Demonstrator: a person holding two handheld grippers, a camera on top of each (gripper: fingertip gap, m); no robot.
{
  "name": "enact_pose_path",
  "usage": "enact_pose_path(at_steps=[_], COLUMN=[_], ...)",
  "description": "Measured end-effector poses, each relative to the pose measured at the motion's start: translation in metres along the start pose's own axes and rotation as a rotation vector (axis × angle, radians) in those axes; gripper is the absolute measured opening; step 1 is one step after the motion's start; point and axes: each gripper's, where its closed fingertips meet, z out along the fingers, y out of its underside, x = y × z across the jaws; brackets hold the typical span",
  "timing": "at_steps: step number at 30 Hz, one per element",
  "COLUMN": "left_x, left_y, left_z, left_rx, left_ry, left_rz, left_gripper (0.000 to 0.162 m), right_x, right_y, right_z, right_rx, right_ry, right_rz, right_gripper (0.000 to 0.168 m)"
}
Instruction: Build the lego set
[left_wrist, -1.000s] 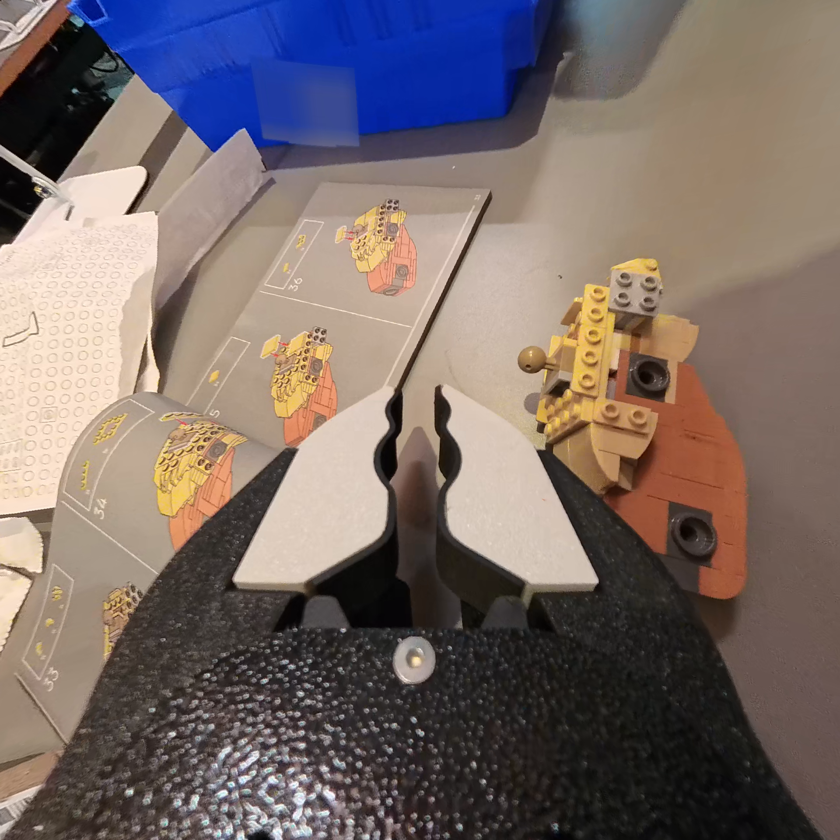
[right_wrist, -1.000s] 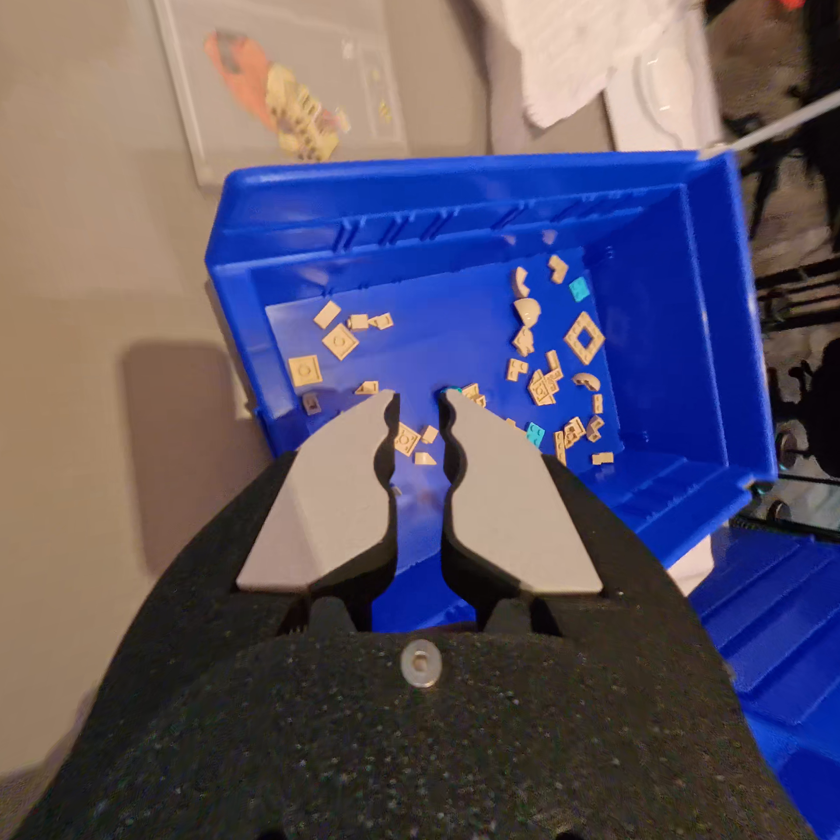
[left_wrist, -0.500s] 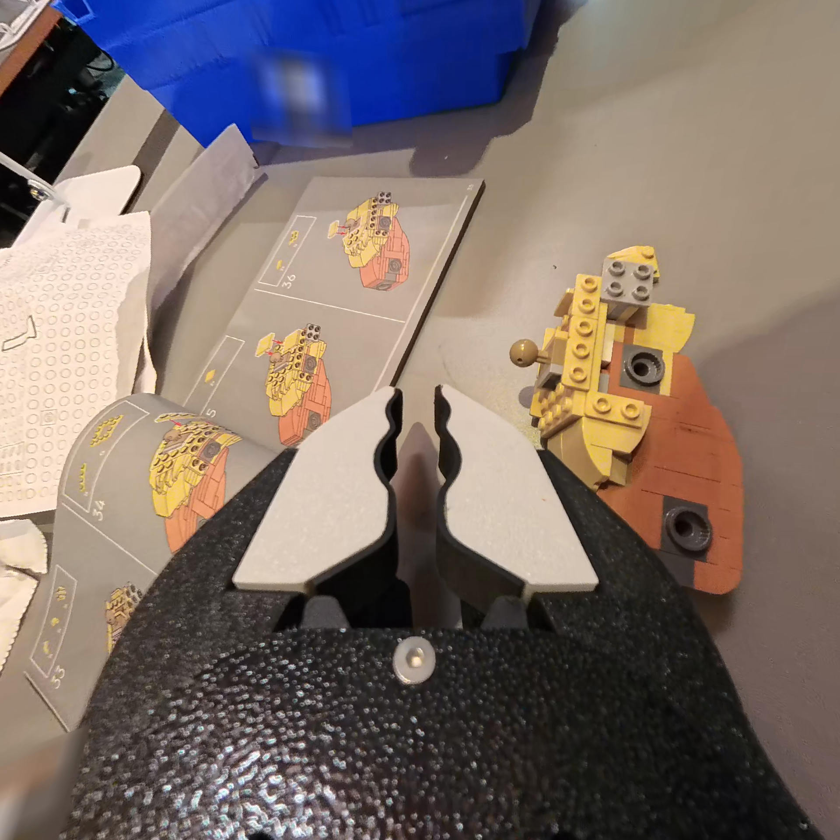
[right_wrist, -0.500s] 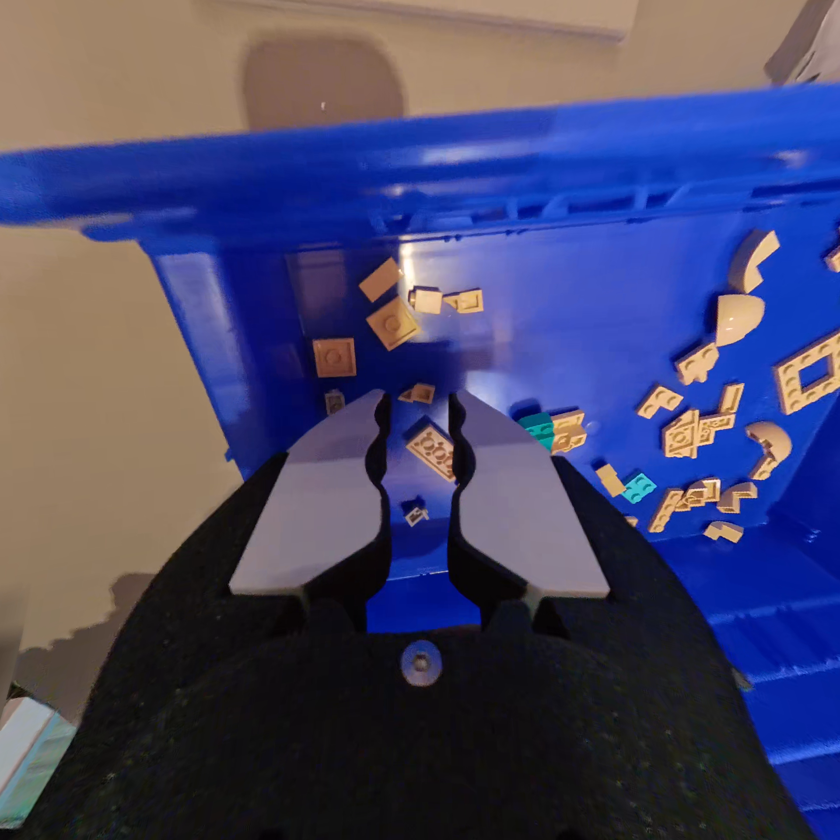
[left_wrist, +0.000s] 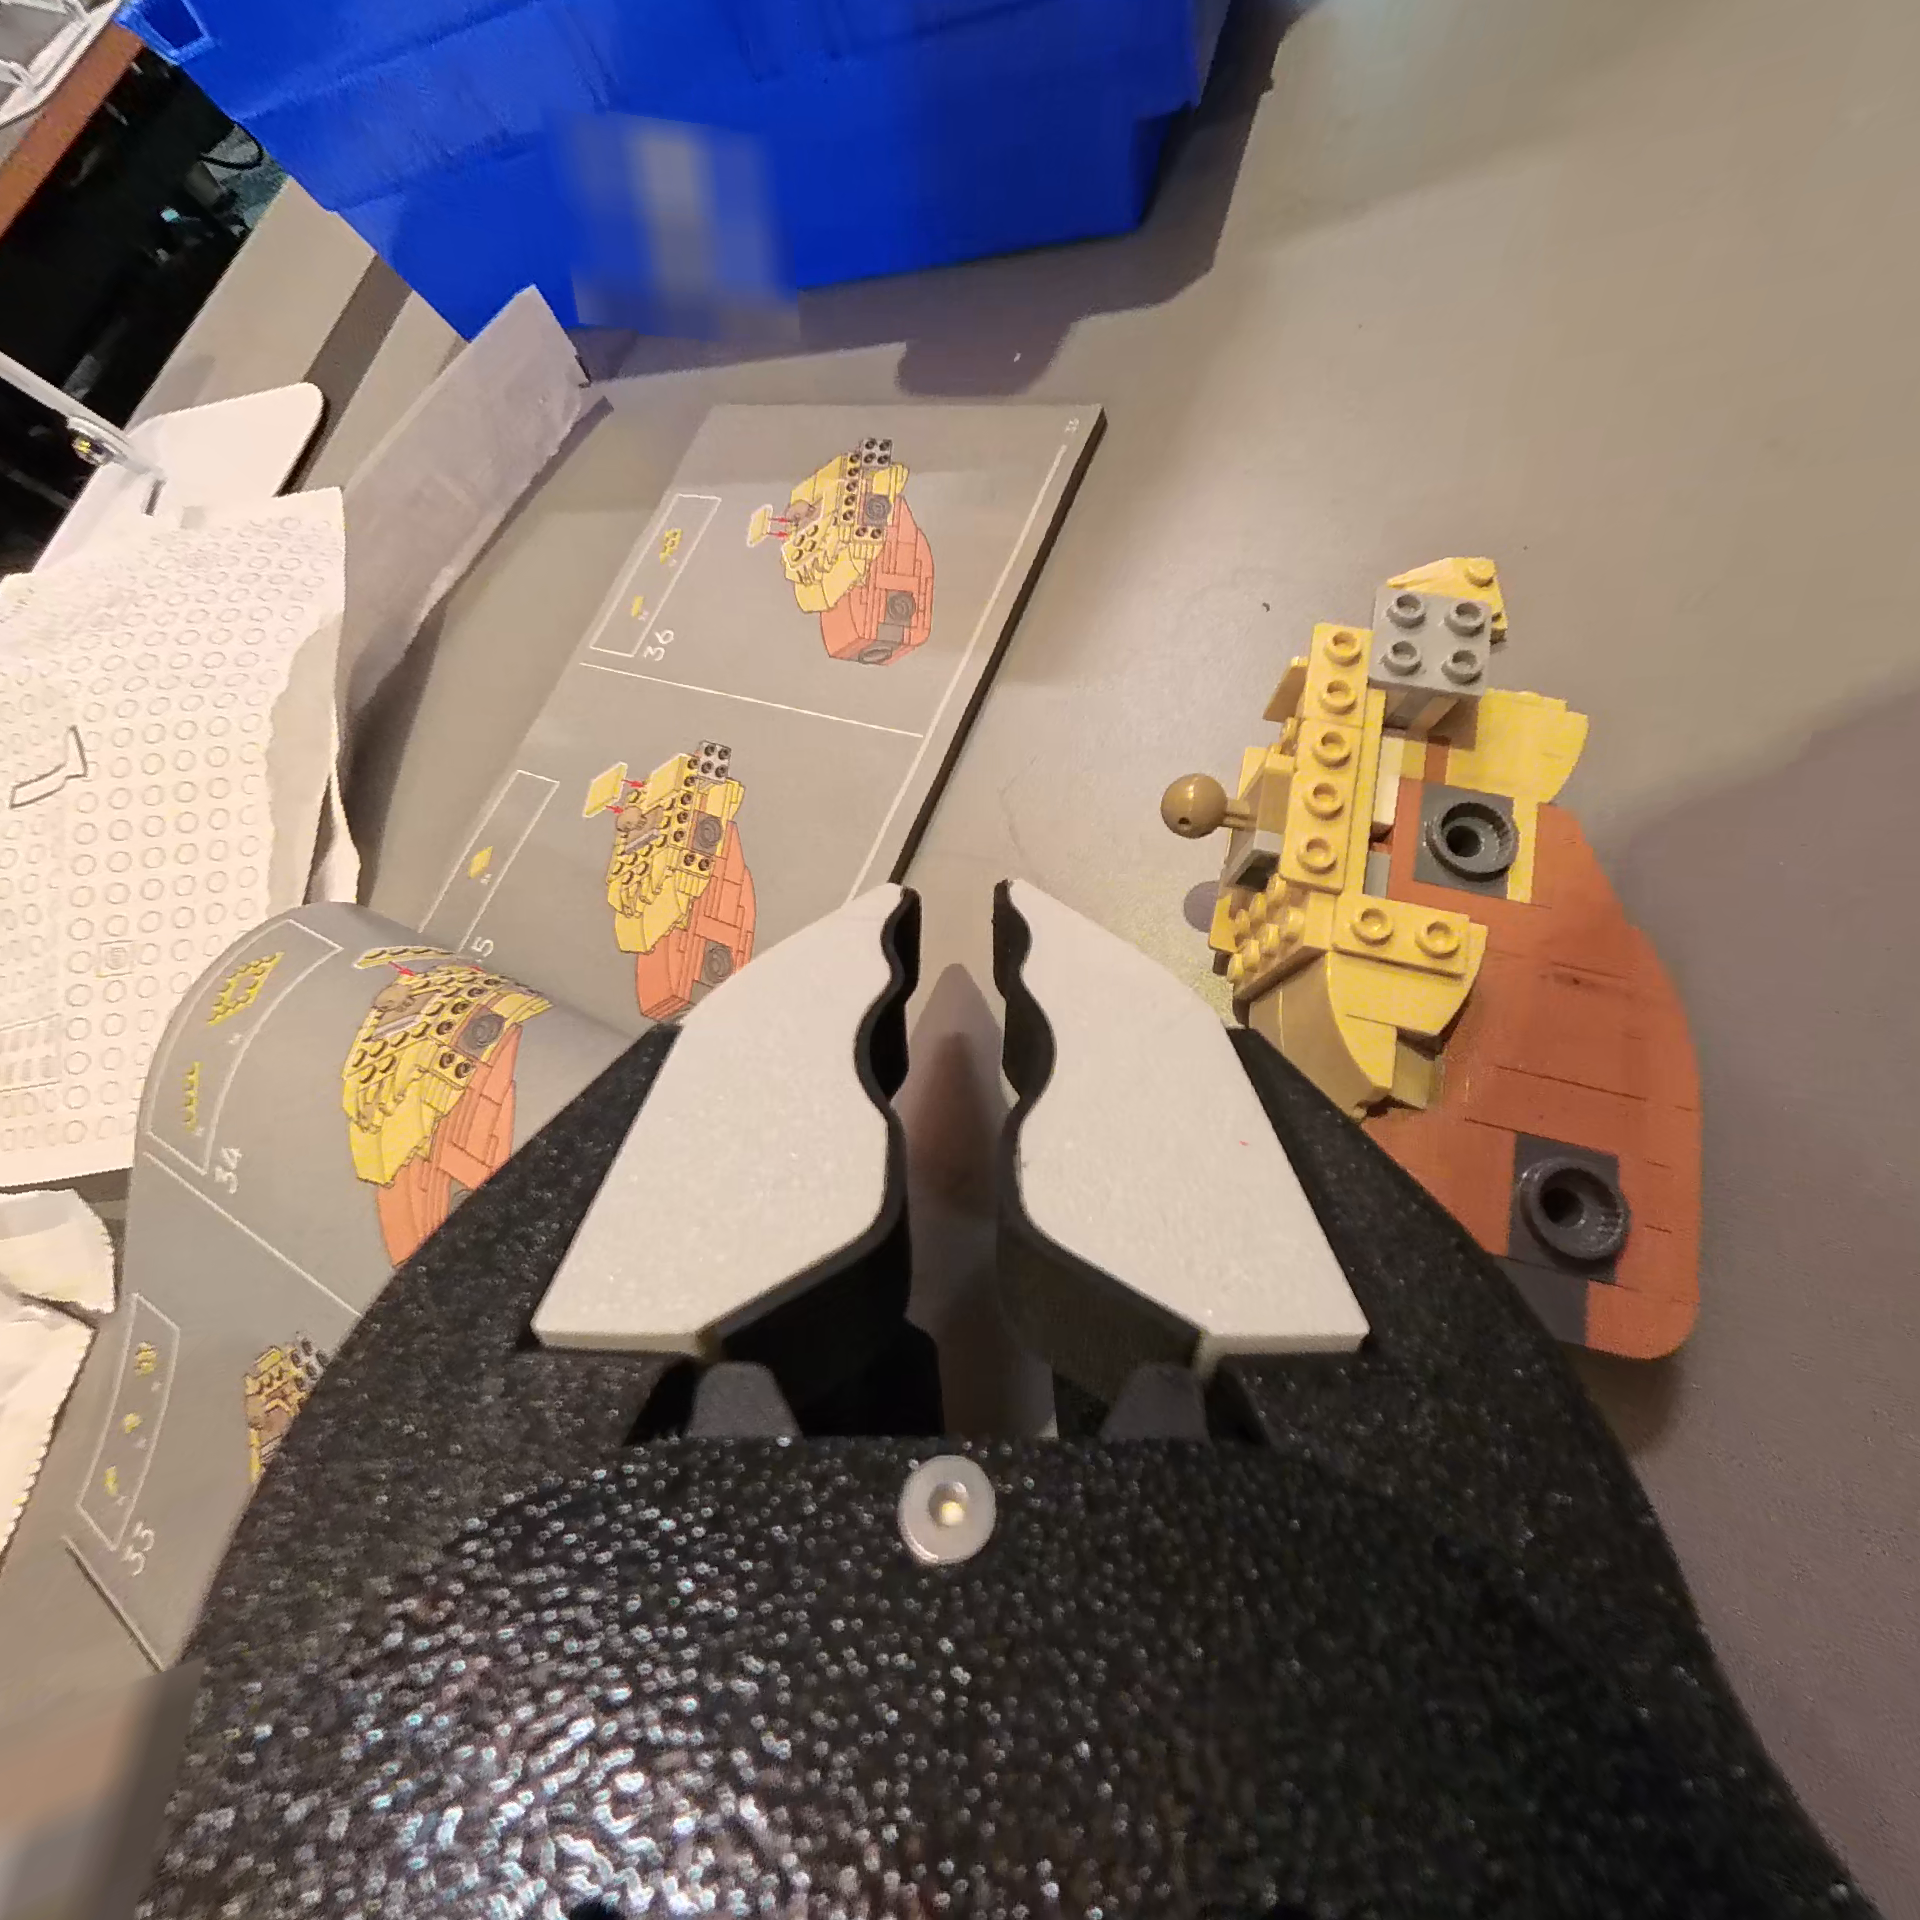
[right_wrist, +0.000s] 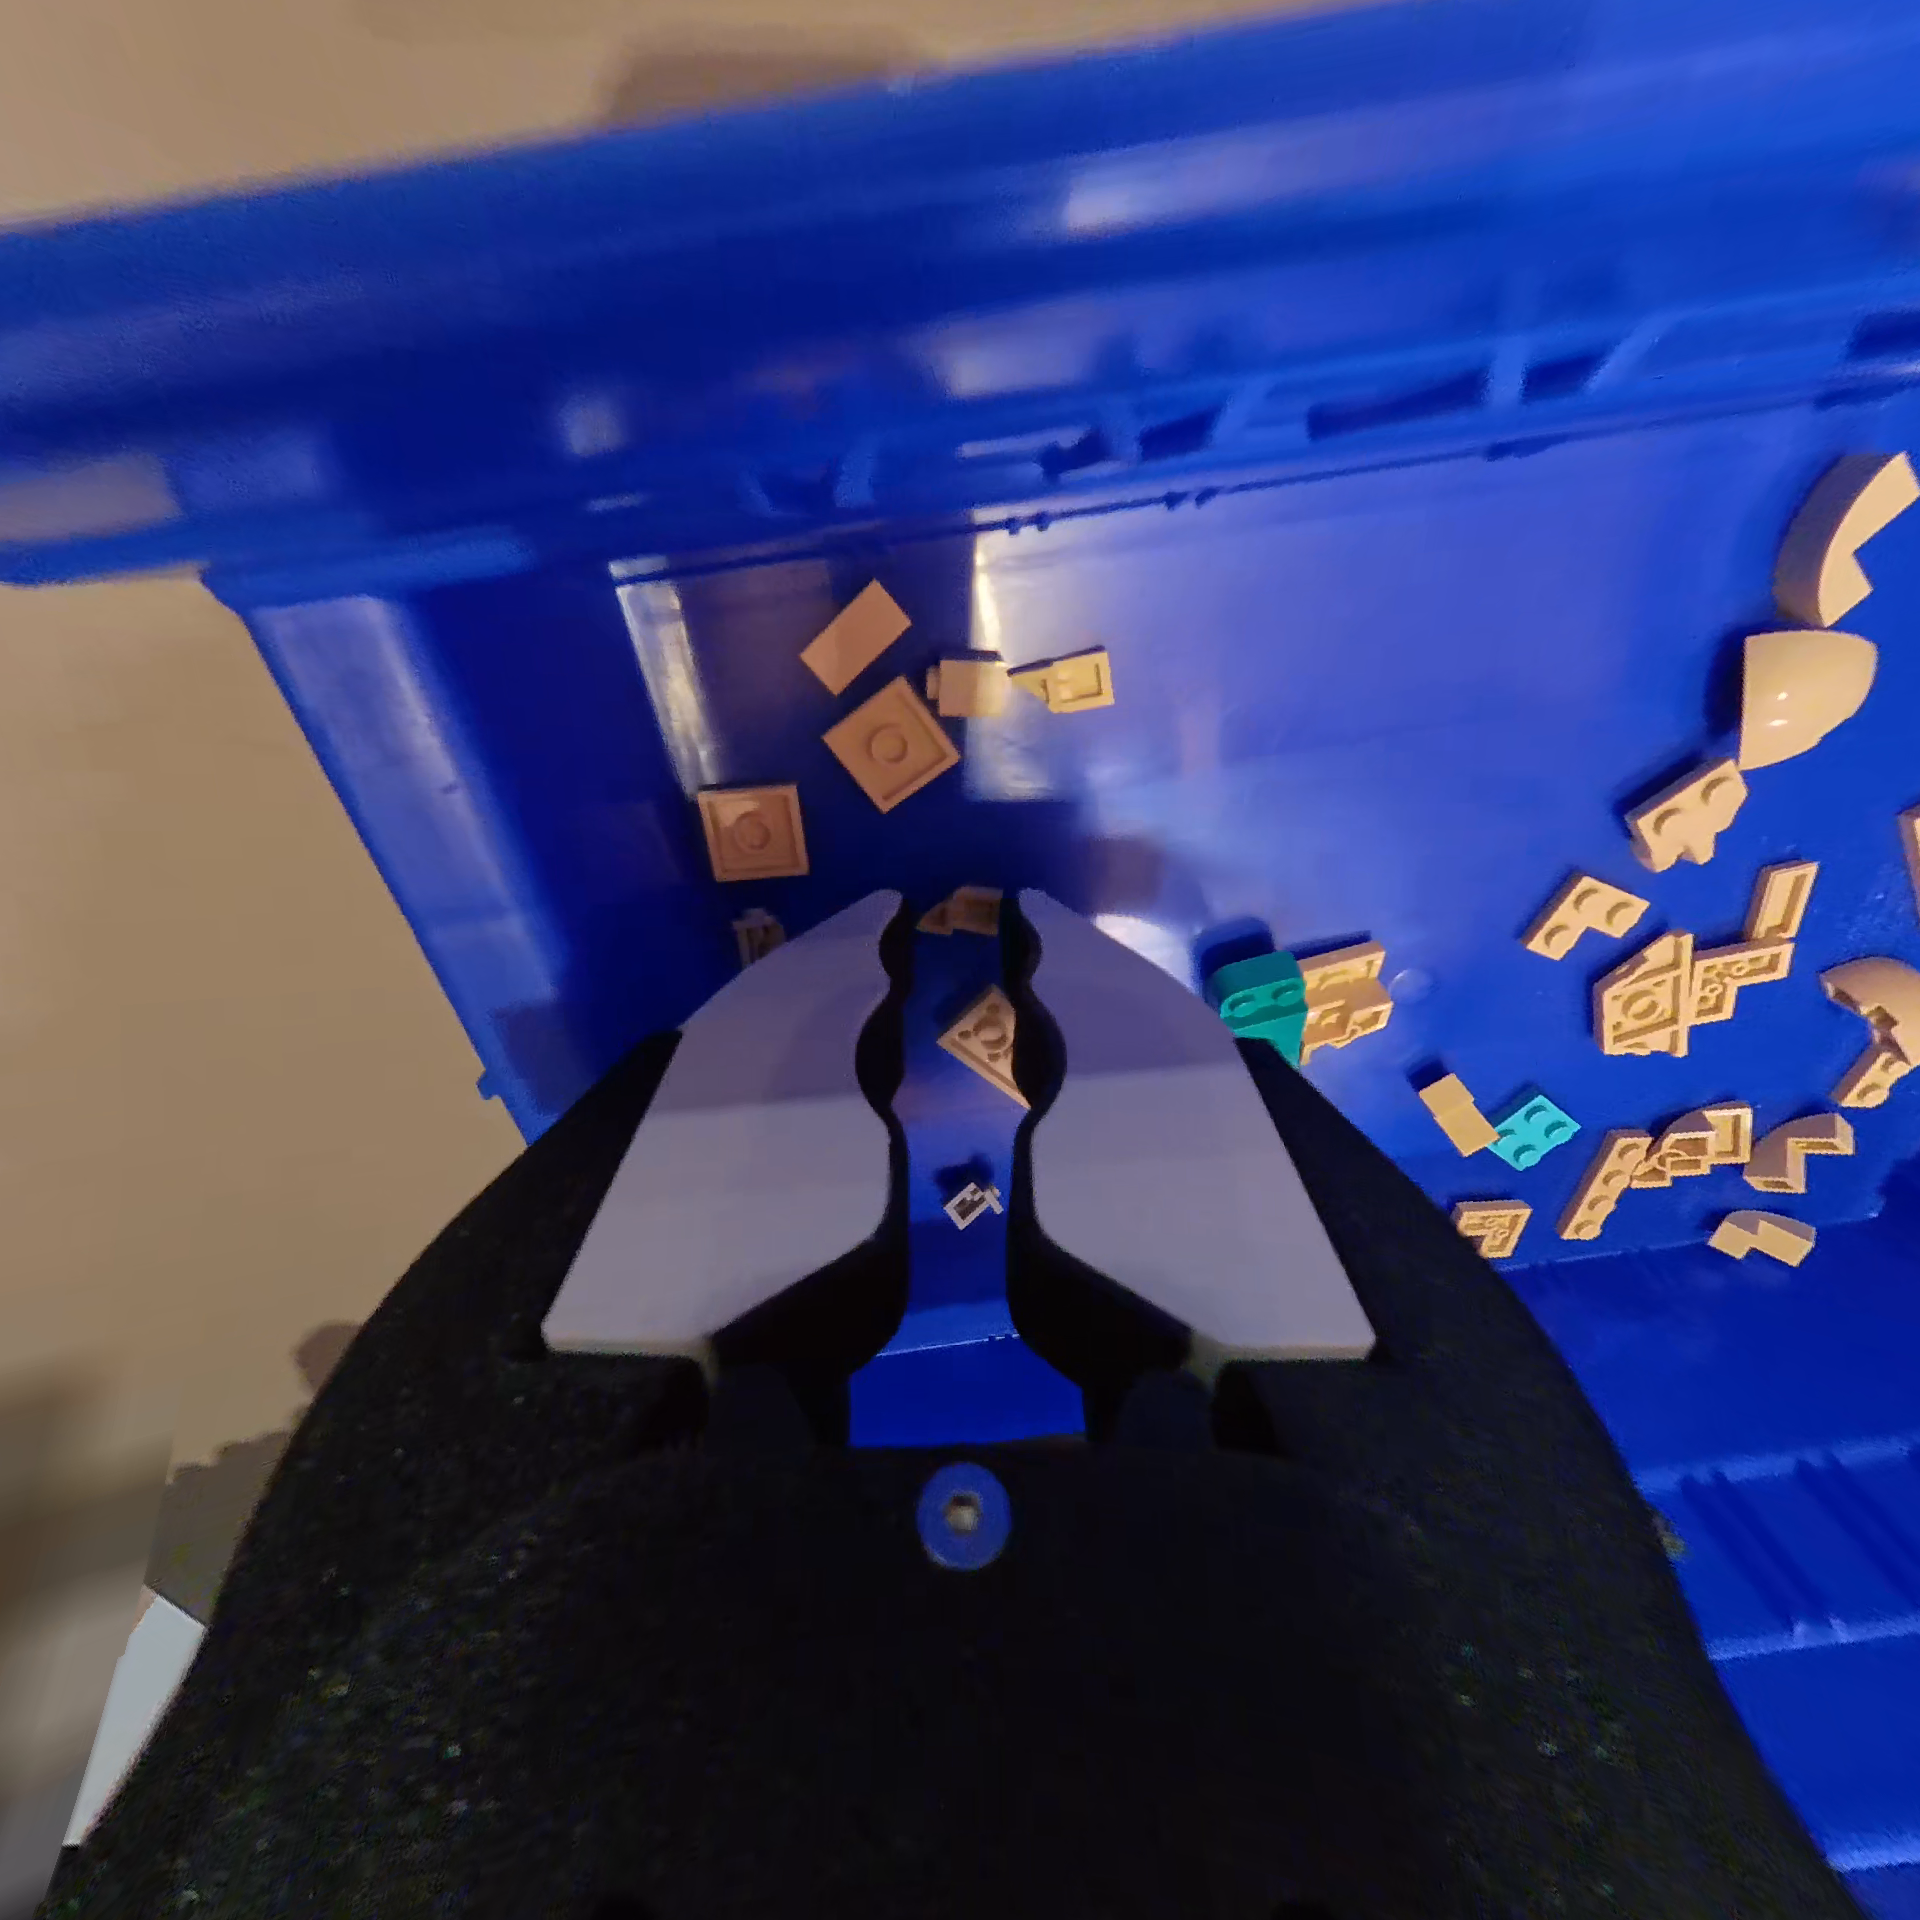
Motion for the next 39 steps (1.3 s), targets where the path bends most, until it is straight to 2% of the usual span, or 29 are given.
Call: enact_pose_path(at_steps=[5,8,12,16,19,22,27,39], left_x=[0.001,0.0,0.0,0.002,0.003,0.004,0.003,-0.002], left_y=[0.0,-0.001,-0.001,-0.003,-0.005,-0.006,-0.008,-0.013], left_z=[-0.001,-0.002,-0.003,-0.003,-0.003,-0.004,-0.007,-0.014], left_rx=[0.003,0.01,0.016,0.021,0.025,0.027,0.031,0.048], left_ry=[-0.002,-0.006,-0.009,-0.008,-0.011,-0.018,-0.037,-0.073], left_rz=[0.003,-0.001,-0.007,-0.004,0.0,0.006,0.017,0.02], left_gripper=[0.013,0.013,0.013,0.013,0.013,0.013,0.013,0.013], right_x=[0.001,0.003,0.002,-0.028,-0.05,-0.057,-0.058,-0.075], right_y=[-0.001,-0.013,-0.047,-0.056,-0.05,-0.044,-0.042,-0.071], right_z=[-0.002,-0.026,-0.106,-0.2,-0.237,-0.252,-0.256,-0.238], right_rx=[0.039,0.205,0.746,1.39,1.726,1.947,2.083,2.013], right_ry=[0.007,0.044,0.103,0.102,-0.005,-0.144,-0.245,-0.289], right_rz=[0.038,0.102,0.198,0.138,0.118,0.142,0.179,0.162], right_gripper=[0.015,0.015,0.015,0.015,0.015,0.015,0.015,0.014])
